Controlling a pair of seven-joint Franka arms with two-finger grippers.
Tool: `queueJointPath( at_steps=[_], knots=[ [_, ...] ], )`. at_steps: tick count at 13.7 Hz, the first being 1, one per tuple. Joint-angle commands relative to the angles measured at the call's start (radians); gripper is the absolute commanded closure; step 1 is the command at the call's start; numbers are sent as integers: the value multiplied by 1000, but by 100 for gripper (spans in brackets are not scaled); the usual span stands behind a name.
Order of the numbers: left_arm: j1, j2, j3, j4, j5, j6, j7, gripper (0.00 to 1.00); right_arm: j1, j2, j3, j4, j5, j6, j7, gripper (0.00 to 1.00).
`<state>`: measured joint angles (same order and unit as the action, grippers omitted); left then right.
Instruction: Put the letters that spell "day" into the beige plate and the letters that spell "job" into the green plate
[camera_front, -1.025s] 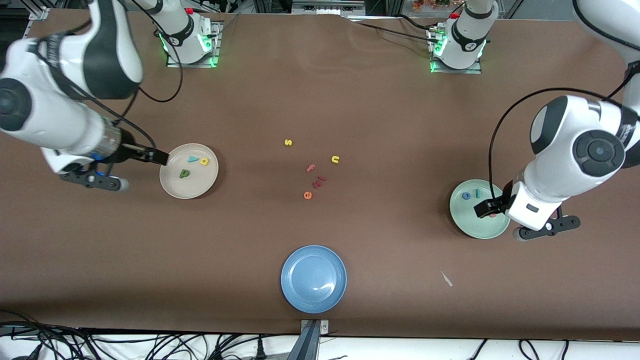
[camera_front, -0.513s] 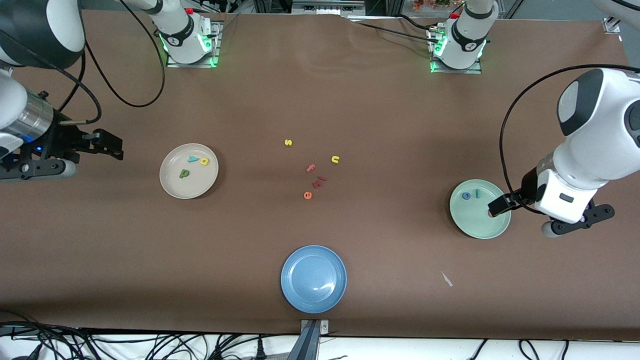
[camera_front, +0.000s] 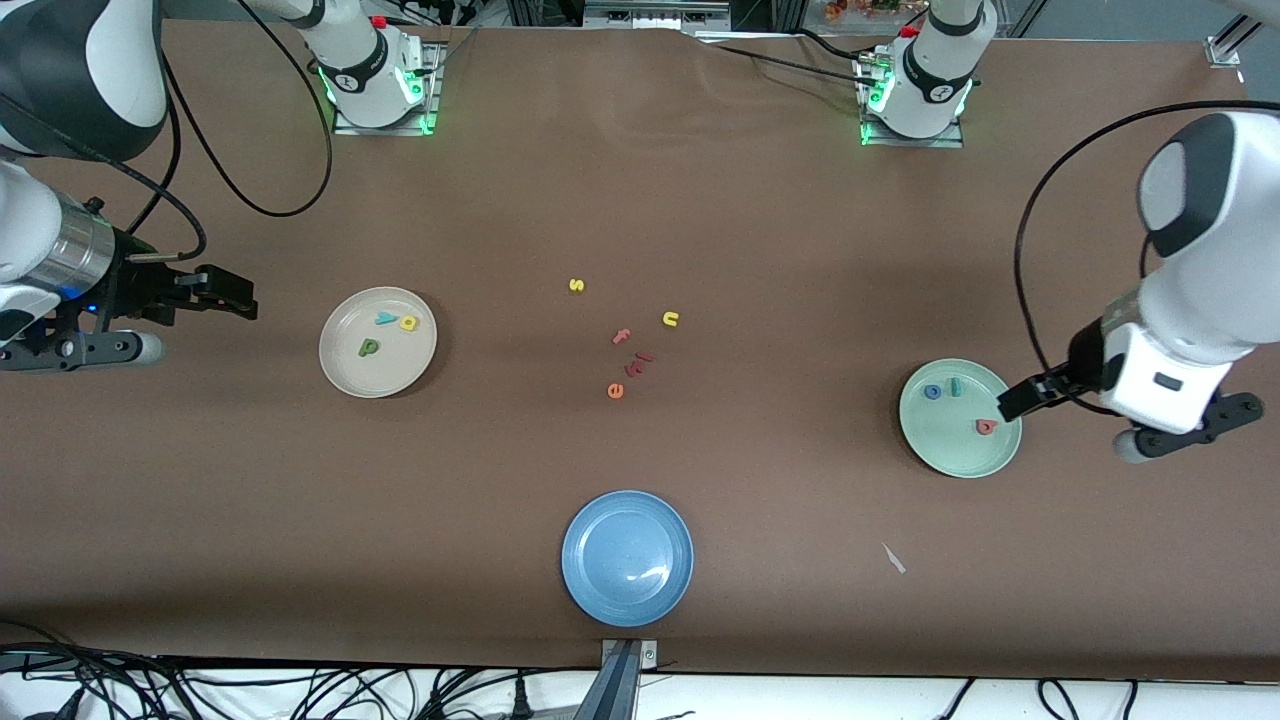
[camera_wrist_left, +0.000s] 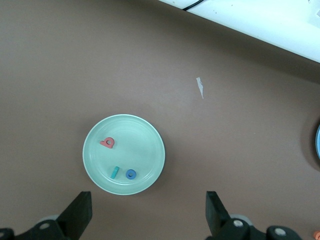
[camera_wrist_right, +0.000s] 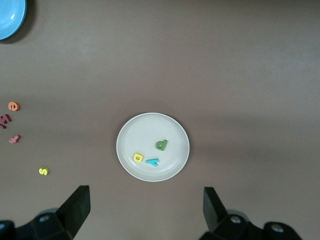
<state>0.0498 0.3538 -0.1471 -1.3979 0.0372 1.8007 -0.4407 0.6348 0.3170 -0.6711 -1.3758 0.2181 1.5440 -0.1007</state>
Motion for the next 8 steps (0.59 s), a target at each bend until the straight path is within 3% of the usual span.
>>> queueJointPath(
  at_steps=[1, 3, 5, 8],
  knots=[
    [-34, -61, 66, -67, -48, -1, 92, 0, -7, 8, 14, 26, 4, -15, -8, 0],
    [-36, -87, 66, -96, -48, 8, 109, 0, -44, -18, 50, 5, -9, -8, 16, 0],
    [-54, -123, 67, -107, -48, 0, 112, 0, -168, -62, 192, -14, -44, -8, 18, 0],
    [-94, -144, 96, -101, -48, -38, 105, 0, -393, -117, 474, -52, -132, 14, 70, 0]
  ],
)
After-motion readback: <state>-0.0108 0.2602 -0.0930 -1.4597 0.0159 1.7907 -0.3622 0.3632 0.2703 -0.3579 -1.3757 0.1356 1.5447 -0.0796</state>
